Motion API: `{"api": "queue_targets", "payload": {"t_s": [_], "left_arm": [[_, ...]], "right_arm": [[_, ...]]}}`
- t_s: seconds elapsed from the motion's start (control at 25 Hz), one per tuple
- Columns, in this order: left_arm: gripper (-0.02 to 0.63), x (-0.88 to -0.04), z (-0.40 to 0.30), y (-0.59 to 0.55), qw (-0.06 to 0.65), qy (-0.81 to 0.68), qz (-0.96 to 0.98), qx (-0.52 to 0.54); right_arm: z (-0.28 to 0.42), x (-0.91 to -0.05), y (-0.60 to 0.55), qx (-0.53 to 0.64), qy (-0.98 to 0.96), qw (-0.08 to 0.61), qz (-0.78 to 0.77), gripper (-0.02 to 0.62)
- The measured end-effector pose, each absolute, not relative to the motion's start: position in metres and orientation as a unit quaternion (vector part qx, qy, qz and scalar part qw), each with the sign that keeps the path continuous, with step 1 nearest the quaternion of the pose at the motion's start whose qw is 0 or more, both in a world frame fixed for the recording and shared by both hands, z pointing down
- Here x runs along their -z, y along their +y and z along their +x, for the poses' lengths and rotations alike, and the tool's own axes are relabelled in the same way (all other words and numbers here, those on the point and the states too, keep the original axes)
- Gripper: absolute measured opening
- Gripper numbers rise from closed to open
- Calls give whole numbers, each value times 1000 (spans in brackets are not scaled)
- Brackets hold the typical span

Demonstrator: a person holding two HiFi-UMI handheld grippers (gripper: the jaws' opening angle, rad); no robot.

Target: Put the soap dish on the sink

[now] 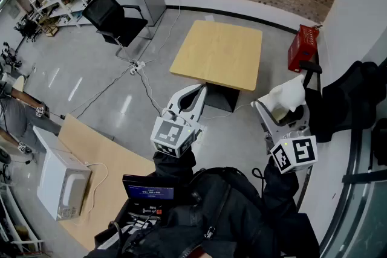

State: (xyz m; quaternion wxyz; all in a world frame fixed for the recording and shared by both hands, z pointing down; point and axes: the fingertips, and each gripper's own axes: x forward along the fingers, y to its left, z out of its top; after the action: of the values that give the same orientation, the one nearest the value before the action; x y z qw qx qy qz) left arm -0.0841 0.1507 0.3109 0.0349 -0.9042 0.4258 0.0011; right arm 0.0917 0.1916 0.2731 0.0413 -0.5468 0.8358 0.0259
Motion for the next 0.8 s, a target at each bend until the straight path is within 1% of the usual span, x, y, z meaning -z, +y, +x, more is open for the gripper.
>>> {"api": "queue_targets", "payload": {"t_s": [0.36, 0.8], "left_arm": [[3, -316, -74, 149, 33, 426, -904, 0], [3, -331, -59, 148, 18, 430, -903, 10]], "right_arm": [[103, -279, 190, -20, 837, 44, -545, 489], [106, -291, 188, -16, 851, 30, -523, 489]]}}
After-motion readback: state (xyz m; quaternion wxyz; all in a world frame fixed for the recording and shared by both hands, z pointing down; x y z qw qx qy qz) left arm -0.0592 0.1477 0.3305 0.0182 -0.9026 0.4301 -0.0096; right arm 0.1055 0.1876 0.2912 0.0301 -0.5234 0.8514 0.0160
